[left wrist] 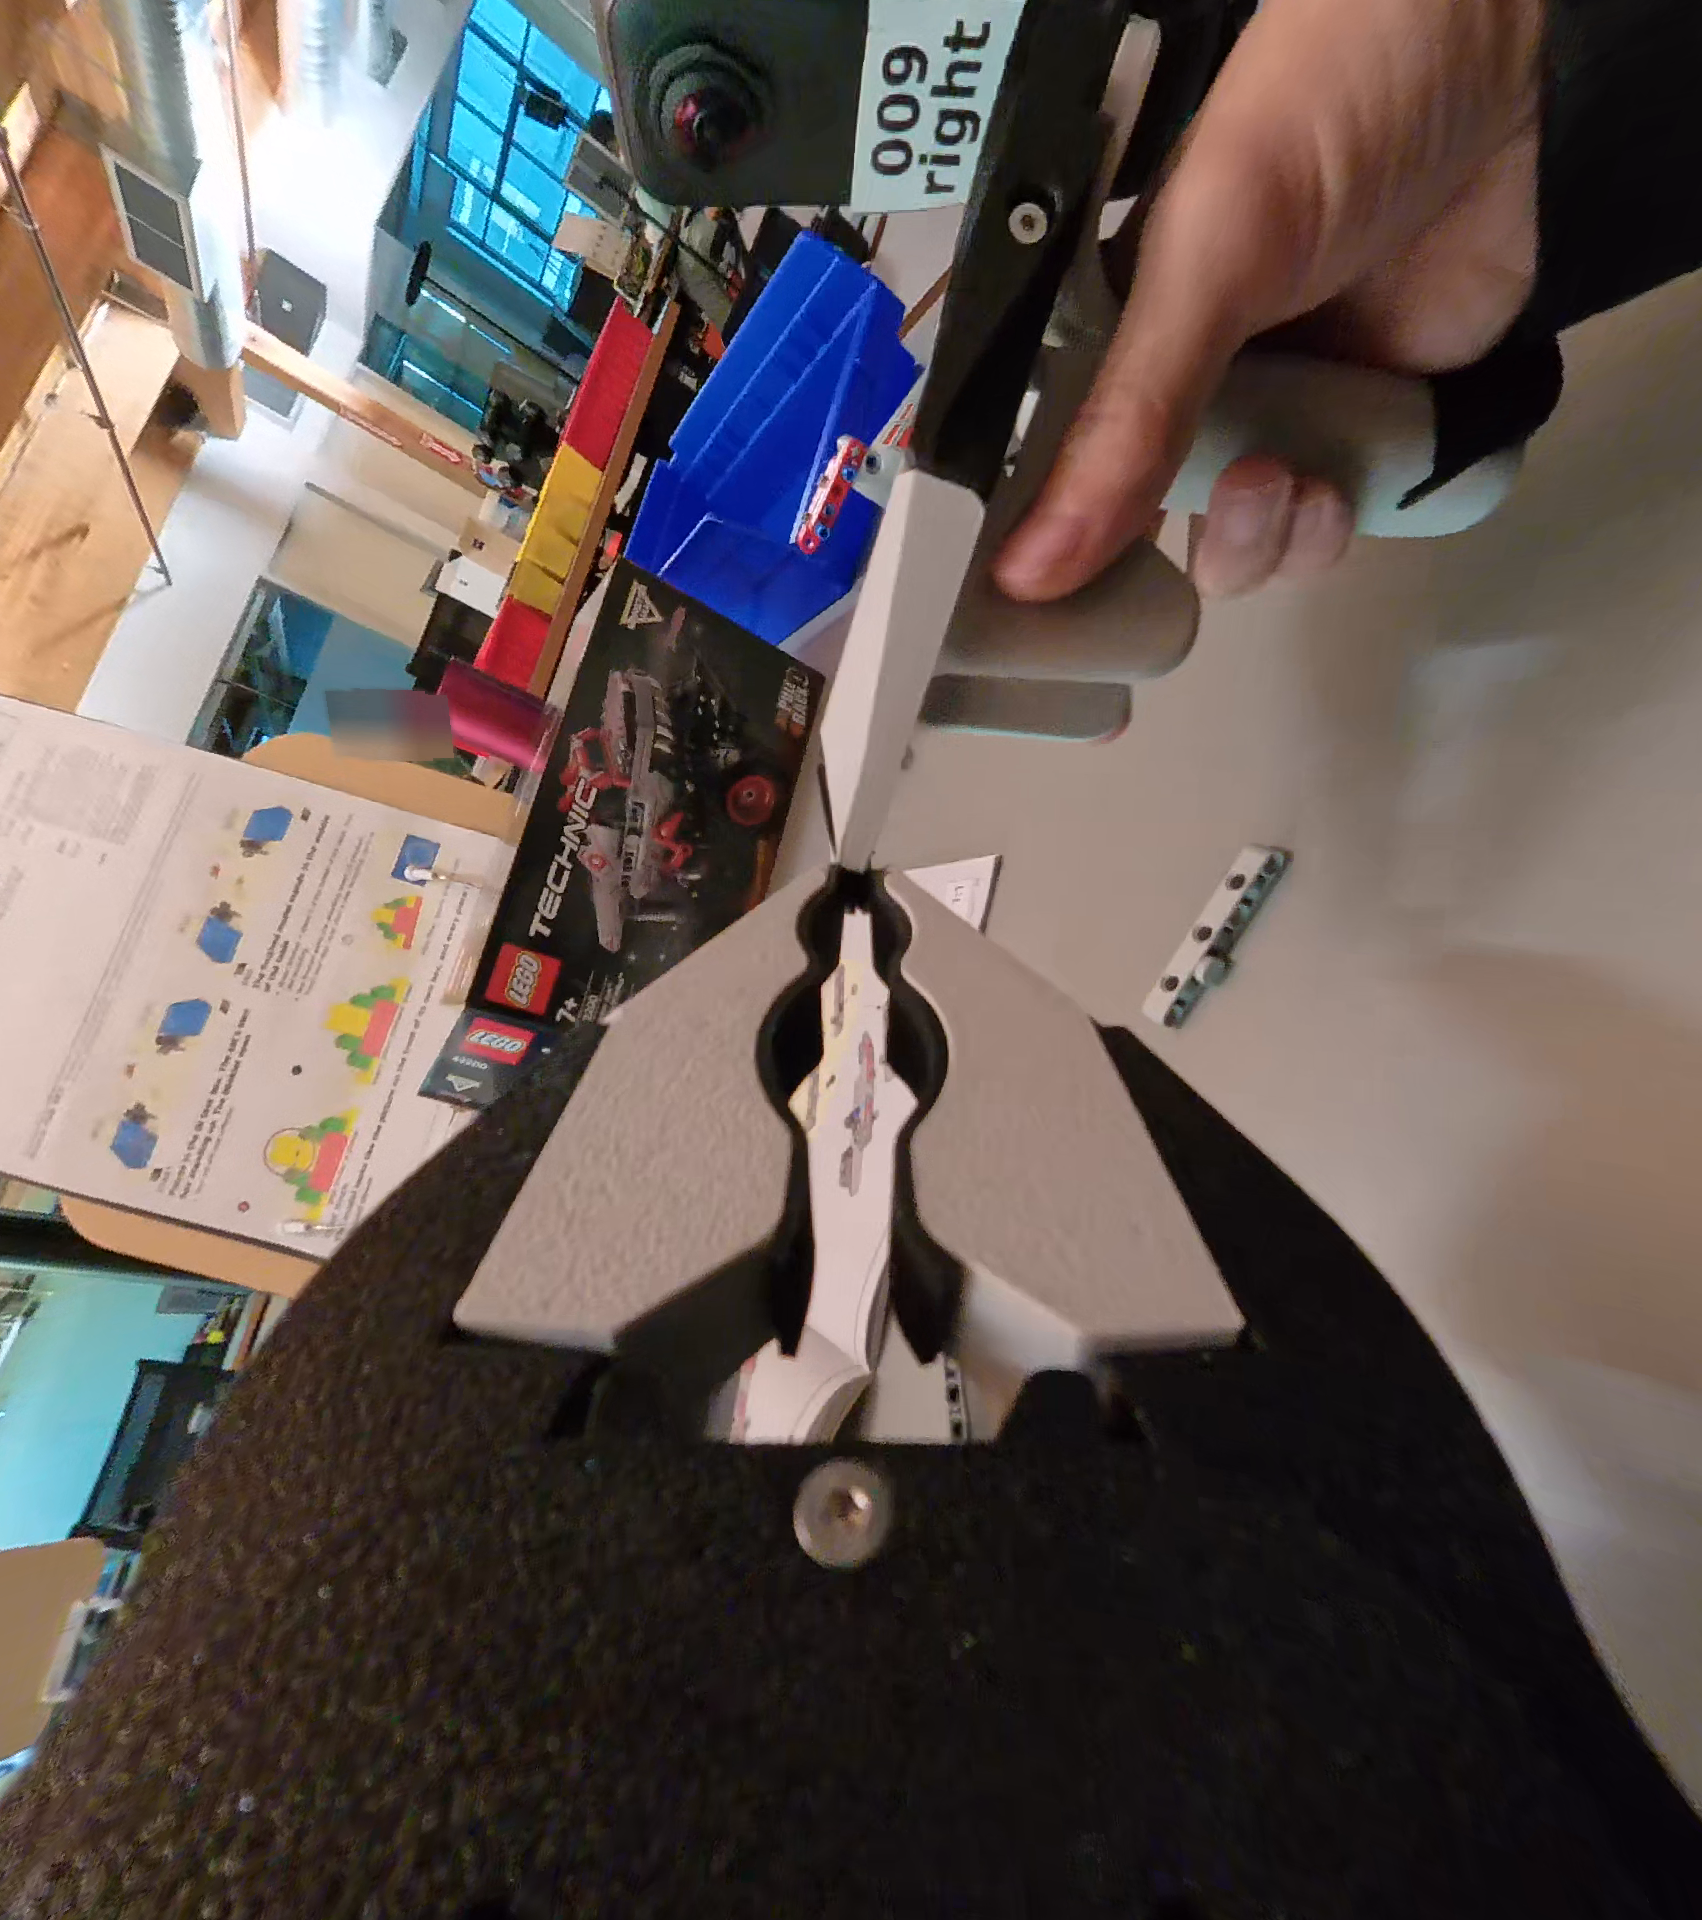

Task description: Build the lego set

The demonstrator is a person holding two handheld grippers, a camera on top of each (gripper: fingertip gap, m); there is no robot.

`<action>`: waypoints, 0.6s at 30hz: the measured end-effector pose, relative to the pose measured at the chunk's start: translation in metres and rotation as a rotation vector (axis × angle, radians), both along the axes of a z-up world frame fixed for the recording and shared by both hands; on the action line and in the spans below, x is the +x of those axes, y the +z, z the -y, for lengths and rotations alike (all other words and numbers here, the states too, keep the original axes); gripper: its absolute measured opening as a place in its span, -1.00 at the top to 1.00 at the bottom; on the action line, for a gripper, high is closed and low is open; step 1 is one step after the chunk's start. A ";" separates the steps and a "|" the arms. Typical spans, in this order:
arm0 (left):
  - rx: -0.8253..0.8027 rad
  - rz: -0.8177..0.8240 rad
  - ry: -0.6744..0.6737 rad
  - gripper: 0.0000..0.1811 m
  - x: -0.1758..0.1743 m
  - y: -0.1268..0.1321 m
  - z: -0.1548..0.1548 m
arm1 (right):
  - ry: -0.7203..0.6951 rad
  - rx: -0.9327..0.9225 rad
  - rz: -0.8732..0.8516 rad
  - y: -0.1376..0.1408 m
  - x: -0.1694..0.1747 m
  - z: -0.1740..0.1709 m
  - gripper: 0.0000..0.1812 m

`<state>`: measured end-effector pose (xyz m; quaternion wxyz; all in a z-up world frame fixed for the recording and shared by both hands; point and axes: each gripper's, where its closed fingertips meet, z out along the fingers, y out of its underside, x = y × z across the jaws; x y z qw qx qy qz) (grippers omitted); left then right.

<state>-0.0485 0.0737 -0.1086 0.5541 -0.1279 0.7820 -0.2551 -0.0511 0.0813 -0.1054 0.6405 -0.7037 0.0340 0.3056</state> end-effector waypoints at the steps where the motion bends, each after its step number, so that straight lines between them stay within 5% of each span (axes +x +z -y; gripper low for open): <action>1: 0.010 0.005 0.000 0.98 0.000 0.001 0.000 | 0.011 0.009 -0.005 0.002 -0.002 0.000 0.95; 5: -0.026 0.040 -0.044 0.98 -0.005 0.012 0.003 | 0.049 0.046 -0.033 0.009 -0.005 0.003 0.96; 12: -0.433 0.050 -0.232 0.93 -0.022 0.039 0.010 | 0.198 0.189 -0.286 0.033 -0.018 0.008 0.97; 18: -0.425 0.060 -0.251 0.95 -0.027 0.044 0.008 | 0.310 0.293 -0.384 0.051 -0.029 0.013 0.97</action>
